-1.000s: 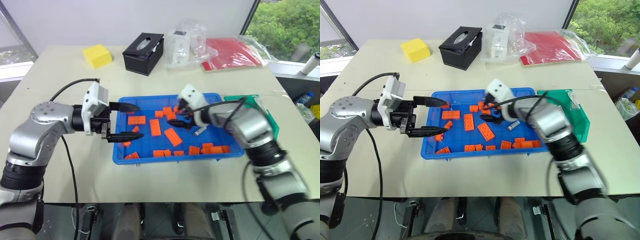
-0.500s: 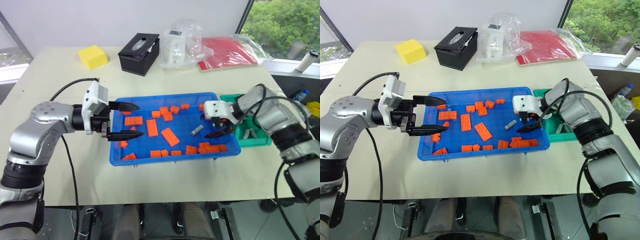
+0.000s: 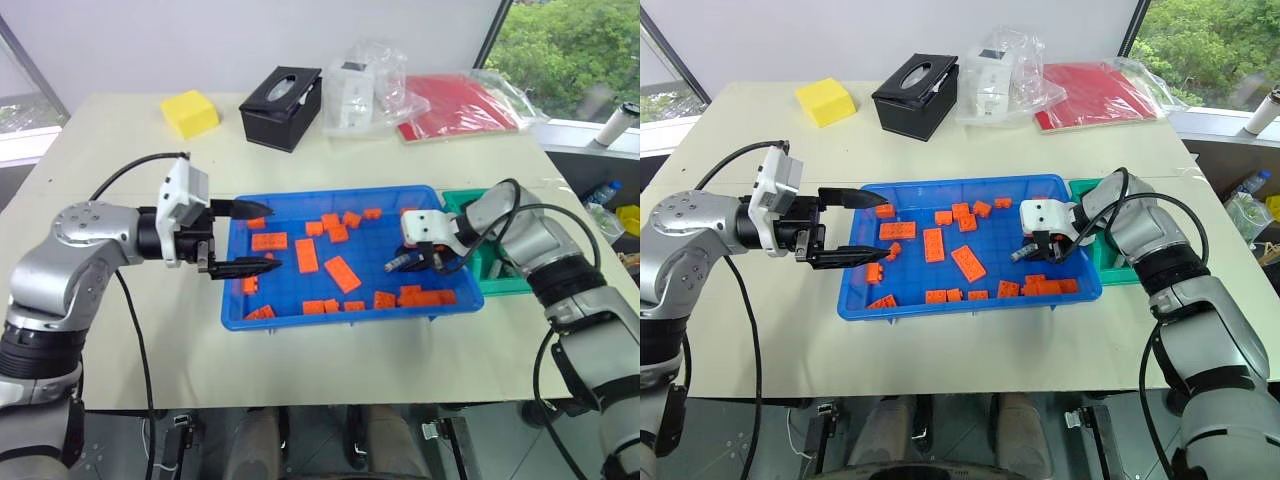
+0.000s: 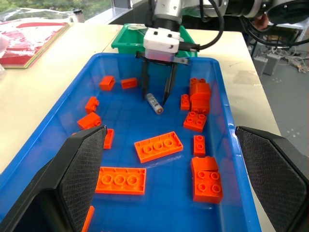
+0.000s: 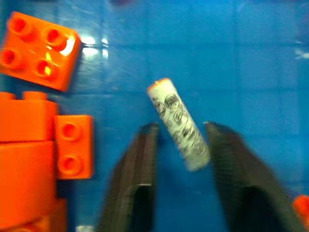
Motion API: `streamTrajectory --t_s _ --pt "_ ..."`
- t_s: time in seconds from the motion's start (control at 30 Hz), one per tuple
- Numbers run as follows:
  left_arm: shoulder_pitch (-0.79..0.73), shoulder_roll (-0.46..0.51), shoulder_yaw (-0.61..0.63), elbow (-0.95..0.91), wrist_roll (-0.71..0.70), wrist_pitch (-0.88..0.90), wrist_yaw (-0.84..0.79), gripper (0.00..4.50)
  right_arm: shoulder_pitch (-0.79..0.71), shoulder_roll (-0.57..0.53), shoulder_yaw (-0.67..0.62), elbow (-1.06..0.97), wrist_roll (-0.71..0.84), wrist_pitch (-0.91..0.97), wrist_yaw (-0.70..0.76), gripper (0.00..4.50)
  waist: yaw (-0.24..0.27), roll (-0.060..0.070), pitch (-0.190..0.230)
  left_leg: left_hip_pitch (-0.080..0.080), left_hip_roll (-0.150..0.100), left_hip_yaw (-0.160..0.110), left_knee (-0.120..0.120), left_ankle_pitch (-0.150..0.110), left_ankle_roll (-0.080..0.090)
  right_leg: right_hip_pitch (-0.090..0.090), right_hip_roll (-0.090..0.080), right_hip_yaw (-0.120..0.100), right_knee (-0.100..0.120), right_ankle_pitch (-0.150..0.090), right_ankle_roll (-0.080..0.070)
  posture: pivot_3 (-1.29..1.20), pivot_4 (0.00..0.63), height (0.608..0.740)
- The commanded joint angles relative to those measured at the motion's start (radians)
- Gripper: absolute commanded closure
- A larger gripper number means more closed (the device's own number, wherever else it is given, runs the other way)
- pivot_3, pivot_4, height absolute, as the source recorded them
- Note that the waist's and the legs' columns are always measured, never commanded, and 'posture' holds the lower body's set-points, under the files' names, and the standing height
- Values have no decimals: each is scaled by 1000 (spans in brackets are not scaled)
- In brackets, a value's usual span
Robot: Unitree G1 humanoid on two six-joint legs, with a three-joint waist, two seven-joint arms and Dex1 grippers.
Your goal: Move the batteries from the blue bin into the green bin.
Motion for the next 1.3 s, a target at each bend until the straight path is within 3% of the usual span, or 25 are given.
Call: streamTrajectory --t_s 0.03,0.2,0.4,0.63,0.83,0.87,0.9,1.0,1.1,1.2,1.3 --pt "-21 3 14 -2 3 -21 -6 0 26 1 -77 -126 56 125 -2 4486 0 0 0 0 0 0 0 0 0 0 0 0 0 0 0 0 150 736" --pt "-10 -8 9 7 10 -27 -8 0 70 -14 -222 -314 109 379 -146 4486 1 0 0 0 0 0 0 0 0 0 0 0 1 0 0 0 150 736" --pt "29 -8 24 21 23 -38 -1 0 184 -85 -527 -538 152 749 -390 4486 16 0 0 0 0 0 0 0 0 0 -1 0 0 0 0 0 150 736" --pt "35 -3 50 53 27 -40 21 0 394 -176 -731 -691 178 887 -514 4486 20 0 0 0 -1 0 0 0 0 0 -1 0 0 0 0 0 150 736" --pt "24 -12 49 76 34 -44 38 0 461 -179 -740 -692 194 871 -585 1570 16 0 0 0 0 0 0 0 0 0 -1 0 0 0 0 0 150 736" --pt "24 -14 50 77 34 -44 44 0 465 -184 -737 -689 196 859 -590 1206 16 0 0 0 0 0 0 0 0 0 -1 0 0 0 0 0 150 736" --pt "24 -16 50 77 34 -43 48 0 467 -189 -735 -687 200 851 -594 1206 17 0 0 0 0 0 0 0 0 0 -1 0 0 0 0 0 150 736" --pt "30 -21 60 73 30 -38 68 0 482 -205 -779 -694 267 825 -537 1206 19 0 0 0 0 0 0 0 0 0 -1 0 0 0 0 0 150 736" --pt "65 -6 91 63 24 -33 86 0 564 -264 -871 -702 367 734 -375 1206 25 0 0 0 -1 0 0 0 0 0 -1 0 -1 0 0 0 150 736" --pt "116 48 156 75 23 -34 68 0 685 -365 -985 -640 439 637 -164 1206 24 0 0 0 -1 -1 -1 0 1 1 -1 0 -1 0 0 0 150 736" --pt "164 109 213 96 25 -41 35 0 731 -442 -1042 -529 477 592 -54 1206 20 0 0 1 0 0 -1 0 1 1 -1 0 -2 0 0 0 150 736"
